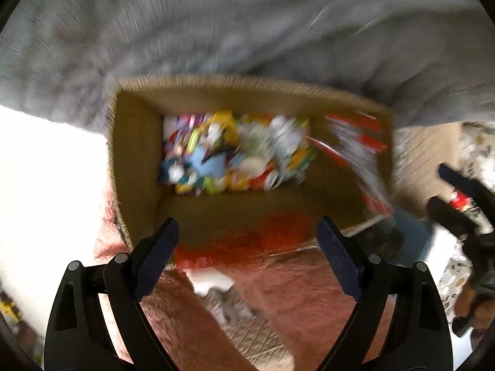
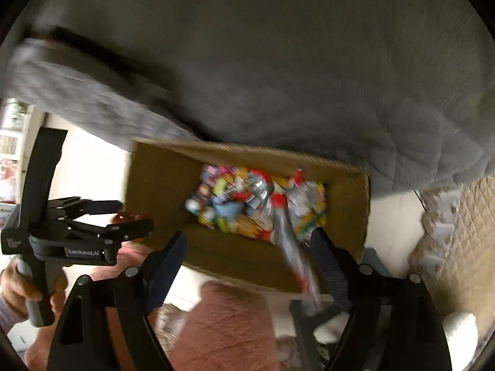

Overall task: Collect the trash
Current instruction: 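Carry both figures to the cardboard box and open both grippers, then grasp white tissue with right gripper while left gripper grasps crumpled beige paper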

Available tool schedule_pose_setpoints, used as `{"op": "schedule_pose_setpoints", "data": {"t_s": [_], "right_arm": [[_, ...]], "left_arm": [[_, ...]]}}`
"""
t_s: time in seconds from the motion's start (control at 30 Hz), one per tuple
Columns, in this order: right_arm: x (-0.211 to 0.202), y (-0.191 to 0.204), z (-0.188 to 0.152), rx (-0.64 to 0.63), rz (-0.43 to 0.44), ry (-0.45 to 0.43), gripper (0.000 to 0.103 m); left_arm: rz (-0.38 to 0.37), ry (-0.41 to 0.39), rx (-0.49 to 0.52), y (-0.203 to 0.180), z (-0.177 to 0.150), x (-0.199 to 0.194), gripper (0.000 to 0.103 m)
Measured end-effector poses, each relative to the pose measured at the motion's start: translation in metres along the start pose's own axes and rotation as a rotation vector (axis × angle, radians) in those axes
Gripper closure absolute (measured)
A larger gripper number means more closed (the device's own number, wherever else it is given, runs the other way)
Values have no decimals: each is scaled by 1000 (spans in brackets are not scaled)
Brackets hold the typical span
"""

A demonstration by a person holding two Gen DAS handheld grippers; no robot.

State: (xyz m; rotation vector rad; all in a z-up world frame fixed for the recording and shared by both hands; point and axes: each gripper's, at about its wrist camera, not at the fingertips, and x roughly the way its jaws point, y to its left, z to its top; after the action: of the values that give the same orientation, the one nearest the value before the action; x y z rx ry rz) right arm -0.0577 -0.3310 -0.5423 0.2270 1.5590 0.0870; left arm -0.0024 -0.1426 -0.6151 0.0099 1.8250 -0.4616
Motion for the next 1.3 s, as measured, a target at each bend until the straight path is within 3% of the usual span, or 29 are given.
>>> {"op": "schedule_pose_setpoints", "data": {"t_s": [0.07,0.3,0.43,0.53,0.67,0.77,0.93,0.97,1.03,1.1,1.17,1.3], "right_arm": [[9,-2,3,6,-34,25,23],[-48,2,-1,45,33,-11,22],[-104,23,0,1,62,-72,22],[-176,46,3,-42,149,-176,22],[-265,76,22,-88,219,-360,5],[-311,93,61,-70,227,-491,5],[-337,117,172,6,206,-638,5],[-334,119,188,12,195,-643,5],[-328,124,251,37,157,-635,8],[-312,126,295,60,128,-605,18],[-297,124,337,88,75,-574,20],[-257,118,416,126,-39,-487,46]], "left_arm": [[5,74,-33,9,2,20,15],[-14,7,2,3,-12,-37,15],[-58,-37,53,-7,-21,-102,15],[-92,-133,119,-16,-43,-181,15],[-142,-334,207,-21,-75,-302,12],[-133,-463,208,-12,-74,-363,12],[-157,-608,176,14,-40,-429,12],[-168,-624,173,21,-31,-438,12],[-157,-637,174,31,-17,-449,12],[-145,-631,183,41,-4,-451,12],[-139,-622,185,51,5,-454,12],[-131,-579,159,81,25,-453,12]]}}
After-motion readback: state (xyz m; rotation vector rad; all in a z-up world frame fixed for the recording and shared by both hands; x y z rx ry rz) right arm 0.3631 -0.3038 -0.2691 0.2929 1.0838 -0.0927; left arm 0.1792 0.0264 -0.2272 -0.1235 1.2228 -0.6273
